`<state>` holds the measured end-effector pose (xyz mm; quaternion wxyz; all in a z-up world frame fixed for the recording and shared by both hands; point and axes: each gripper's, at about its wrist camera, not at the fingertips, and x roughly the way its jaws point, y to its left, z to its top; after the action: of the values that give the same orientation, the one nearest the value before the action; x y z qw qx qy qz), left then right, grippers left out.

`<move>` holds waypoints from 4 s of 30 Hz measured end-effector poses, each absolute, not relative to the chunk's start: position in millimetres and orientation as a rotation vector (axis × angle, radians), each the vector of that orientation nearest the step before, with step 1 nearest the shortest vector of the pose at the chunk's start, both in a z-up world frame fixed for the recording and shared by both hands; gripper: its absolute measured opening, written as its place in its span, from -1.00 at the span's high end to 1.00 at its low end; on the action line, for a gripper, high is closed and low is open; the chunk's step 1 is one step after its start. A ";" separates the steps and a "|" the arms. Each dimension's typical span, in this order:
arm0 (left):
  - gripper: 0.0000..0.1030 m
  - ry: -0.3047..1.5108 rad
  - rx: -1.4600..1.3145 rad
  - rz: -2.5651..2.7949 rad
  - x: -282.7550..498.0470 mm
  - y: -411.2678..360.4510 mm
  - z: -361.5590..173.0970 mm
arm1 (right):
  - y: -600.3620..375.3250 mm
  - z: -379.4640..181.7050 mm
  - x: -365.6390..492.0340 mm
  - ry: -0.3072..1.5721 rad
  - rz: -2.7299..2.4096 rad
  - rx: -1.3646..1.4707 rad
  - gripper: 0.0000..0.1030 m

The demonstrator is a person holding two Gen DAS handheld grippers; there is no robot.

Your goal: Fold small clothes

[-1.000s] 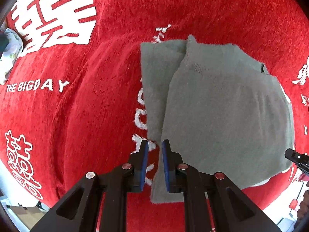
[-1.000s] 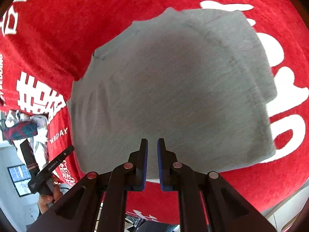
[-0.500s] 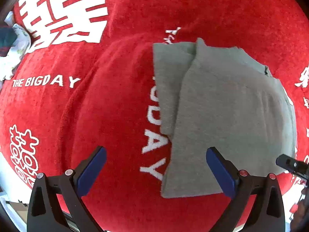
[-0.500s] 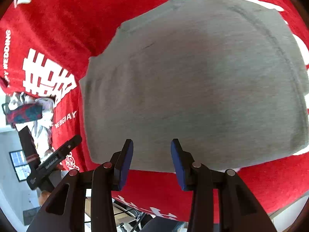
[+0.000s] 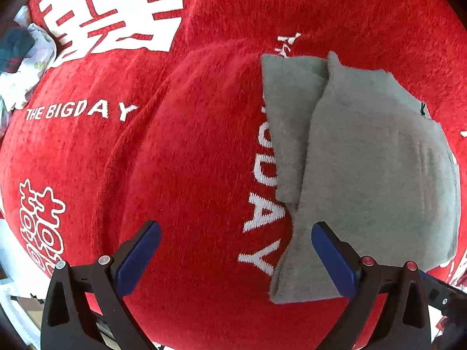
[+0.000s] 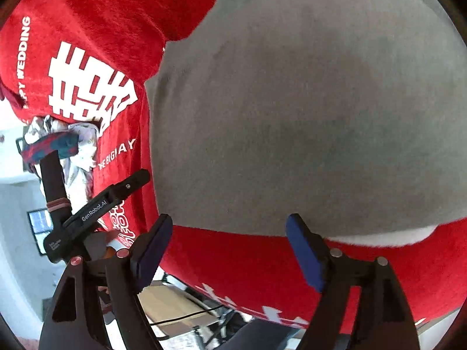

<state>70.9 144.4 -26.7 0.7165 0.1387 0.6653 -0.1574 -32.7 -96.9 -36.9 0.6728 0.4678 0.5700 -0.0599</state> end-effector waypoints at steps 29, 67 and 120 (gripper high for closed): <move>-1.00 1.572 -0.022 -0.560 103.2 130.3 -46.3 | -80.5 -94.2 -44.3 0.886 -0.186 1.682 -0.20; -0.85 1.612 0.103 -0.660 91.3 9.0 -61.4 | -167.3 -12.2 -53.3 1.165 -0.083 1.115 -0.07; -1.00 1.275 0.370 -0.669 6.5 -114.8 39.3 | -309.3 -89.9 -97.6 0.996 0.074 1.457 -0.30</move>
<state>6.5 -114.8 39.3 0.7363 0.1683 0.5803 -0.3046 -97.6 -309.3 -89.9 0.6347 0.6374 0.4358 0.0324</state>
